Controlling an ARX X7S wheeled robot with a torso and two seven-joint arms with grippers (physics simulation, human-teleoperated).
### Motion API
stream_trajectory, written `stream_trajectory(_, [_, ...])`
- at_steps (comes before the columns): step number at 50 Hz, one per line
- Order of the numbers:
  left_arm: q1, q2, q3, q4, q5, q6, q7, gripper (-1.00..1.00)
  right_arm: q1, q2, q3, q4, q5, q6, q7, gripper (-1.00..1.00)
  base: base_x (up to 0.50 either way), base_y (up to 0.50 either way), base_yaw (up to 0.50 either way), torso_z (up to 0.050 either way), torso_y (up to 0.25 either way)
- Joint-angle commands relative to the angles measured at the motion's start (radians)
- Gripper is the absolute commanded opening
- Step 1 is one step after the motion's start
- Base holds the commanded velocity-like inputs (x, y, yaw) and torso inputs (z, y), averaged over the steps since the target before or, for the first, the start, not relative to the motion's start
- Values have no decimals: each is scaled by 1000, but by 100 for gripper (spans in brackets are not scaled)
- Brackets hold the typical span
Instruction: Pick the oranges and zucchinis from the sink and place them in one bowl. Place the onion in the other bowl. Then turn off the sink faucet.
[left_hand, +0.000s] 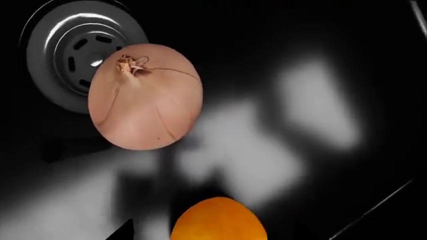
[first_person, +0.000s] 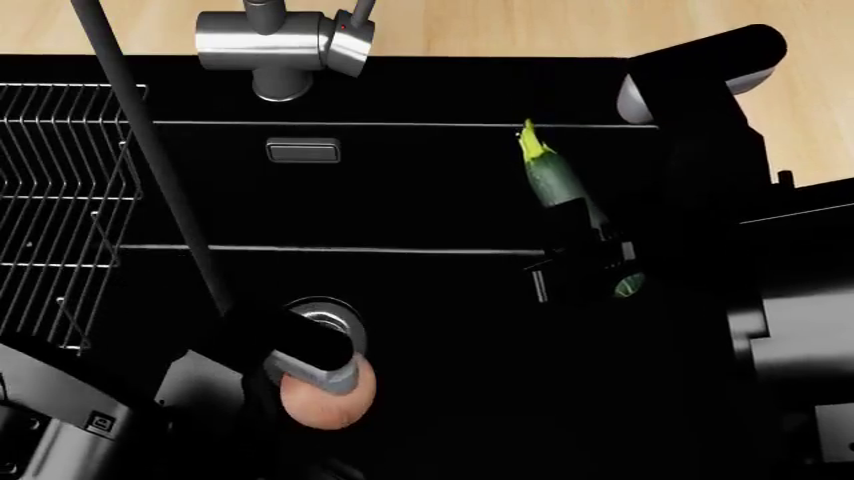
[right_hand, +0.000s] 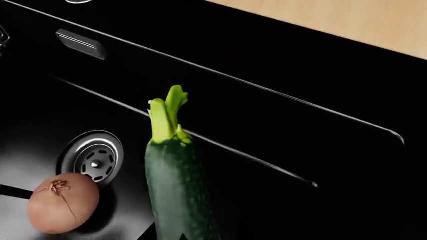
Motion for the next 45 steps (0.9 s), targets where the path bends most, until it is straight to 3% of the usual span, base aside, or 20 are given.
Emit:
stream_trajectory(1, [35,5,17,-61,7,23,75,100,-2,11,-11,1,6,-2,-9,-100,0,0,0,0,0])
stream_trajectory(19, [29,32,147,-205,230,88,359,100,-27,11,-10,24,15,-22,1,-100,0,0,0,0,0])
stream_trajectory(27, [49,39,163,-223,236,96,362,100,-36,16,-7,32,18,-31,3,-100,0,0,0,0,0])
stream_trajectory(28, [49,37,165,-216,239,96,357,-100,-34,16,-6,31,19,-31,4,-100,0,0,0,0,0])
stream_trajectory(45, [53,10,114,-97,120,67,205,-100,-41,22,8,14,29,-21,13,-100,0,-1,-1,0,-3])
